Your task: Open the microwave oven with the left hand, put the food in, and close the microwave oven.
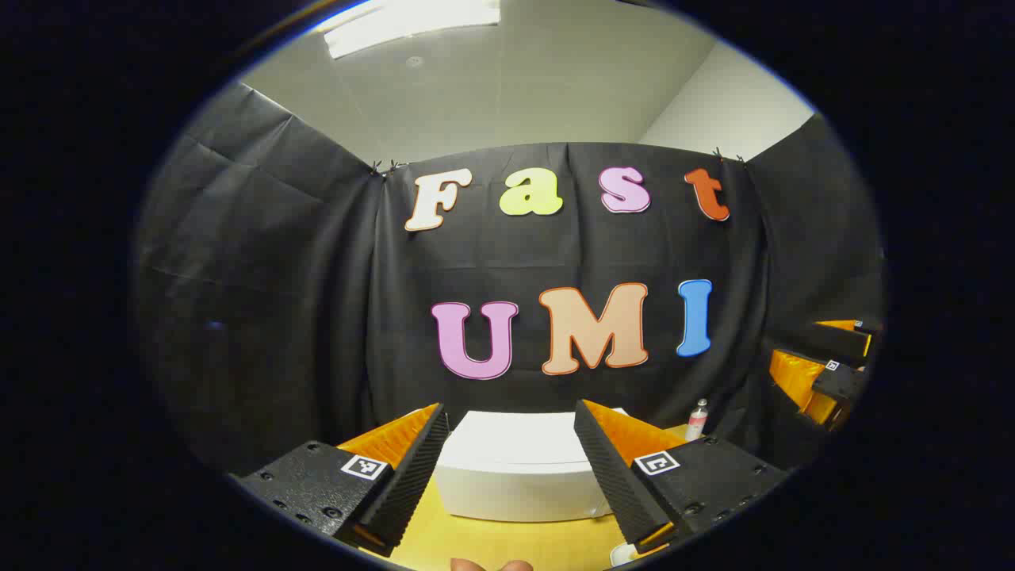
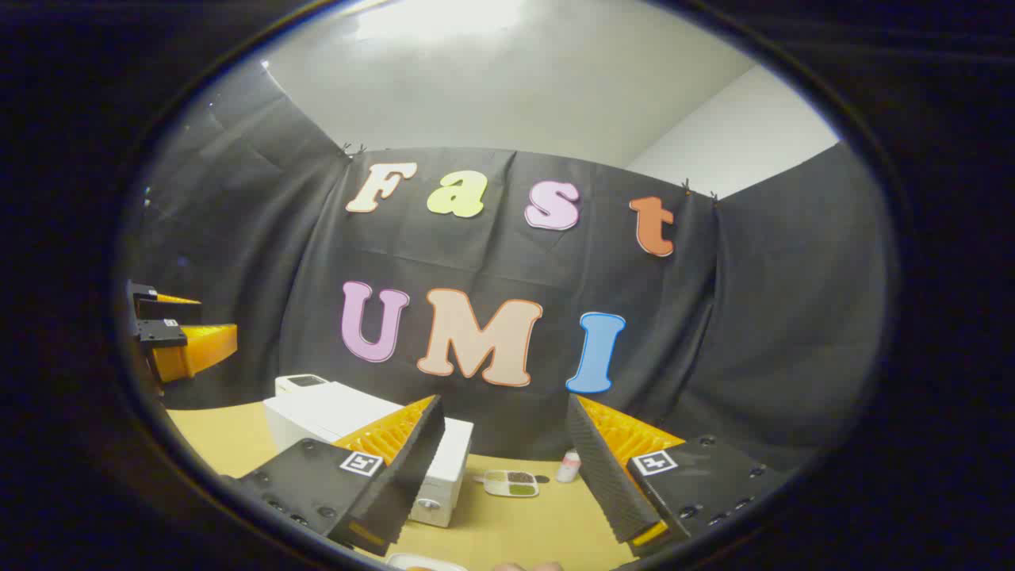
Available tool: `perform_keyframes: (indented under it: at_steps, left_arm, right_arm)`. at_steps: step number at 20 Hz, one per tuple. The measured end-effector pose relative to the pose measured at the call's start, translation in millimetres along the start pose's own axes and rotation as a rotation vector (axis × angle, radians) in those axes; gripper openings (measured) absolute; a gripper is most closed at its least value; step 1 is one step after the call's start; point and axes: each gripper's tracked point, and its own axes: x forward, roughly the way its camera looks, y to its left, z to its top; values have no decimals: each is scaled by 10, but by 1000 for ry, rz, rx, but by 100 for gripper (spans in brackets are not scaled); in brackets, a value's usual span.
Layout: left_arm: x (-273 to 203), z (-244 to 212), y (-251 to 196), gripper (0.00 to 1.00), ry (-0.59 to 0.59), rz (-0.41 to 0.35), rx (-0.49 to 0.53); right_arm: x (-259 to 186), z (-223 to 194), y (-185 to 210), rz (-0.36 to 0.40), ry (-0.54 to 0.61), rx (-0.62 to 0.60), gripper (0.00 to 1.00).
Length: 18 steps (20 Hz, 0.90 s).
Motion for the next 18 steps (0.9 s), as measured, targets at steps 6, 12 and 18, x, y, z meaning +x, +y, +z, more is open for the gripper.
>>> perform_keyframes:
  at_steps: [6, 12, 18]
  left_arm:
    - [-39, -61, -37, 98, 26, 7, -6]
    - [-46, -21, -95, 99, 17, 0, 28]
    - [-7, -41, -62, 97, 20, 7, 36]
  right_arm:
    - [-22, 35, -61, 4, -10, 7, 97]
    - [-19, 27, -65, 18, -6, 10, 98]
    - [-35, 45, -113, 12, -16, 2, 96]
